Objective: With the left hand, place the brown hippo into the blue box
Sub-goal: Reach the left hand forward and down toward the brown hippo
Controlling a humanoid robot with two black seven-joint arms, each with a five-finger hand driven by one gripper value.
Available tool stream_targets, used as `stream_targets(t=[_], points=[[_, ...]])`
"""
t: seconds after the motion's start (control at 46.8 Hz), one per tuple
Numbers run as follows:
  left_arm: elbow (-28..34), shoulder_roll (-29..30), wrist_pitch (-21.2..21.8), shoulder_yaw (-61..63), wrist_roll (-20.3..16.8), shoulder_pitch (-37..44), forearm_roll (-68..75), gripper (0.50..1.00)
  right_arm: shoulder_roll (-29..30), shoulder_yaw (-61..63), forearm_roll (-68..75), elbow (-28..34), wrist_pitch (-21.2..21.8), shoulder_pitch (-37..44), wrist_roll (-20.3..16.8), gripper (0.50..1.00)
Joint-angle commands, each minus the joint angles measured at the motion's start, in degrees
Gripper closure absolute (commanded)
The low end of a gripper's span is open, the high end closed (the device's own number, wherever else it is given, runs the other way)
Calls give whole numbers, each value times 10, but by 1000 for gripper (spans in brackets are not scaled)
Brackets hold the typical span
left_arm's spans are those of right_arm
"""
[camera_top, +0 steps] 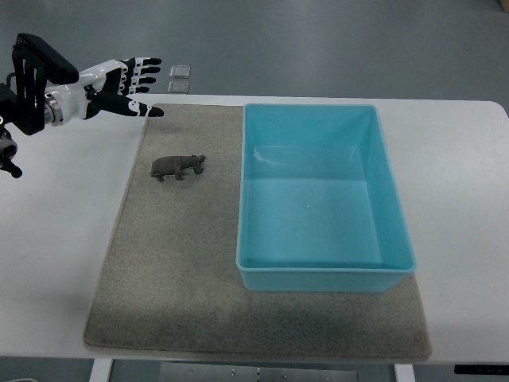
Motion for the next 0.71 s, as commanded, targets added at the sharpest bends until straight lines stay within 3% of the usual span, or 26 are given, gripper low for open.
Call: stream_targets(t=[0.0, 0.257, 0.684], points=[[-16, 25, 1, 20, -6, -10, 3, 506, 0, 0, 0, 0, 0, 0, 0, 564], [-36, 74, -2, 41, -7, -21, 26, 506, 0, 0, 0, 0, 0, 0, 0, 564], [-81, 78, -1, 77, -11, -19, 227, 504, 0, 0, 0, 0, 0, 0, 0, 564]])
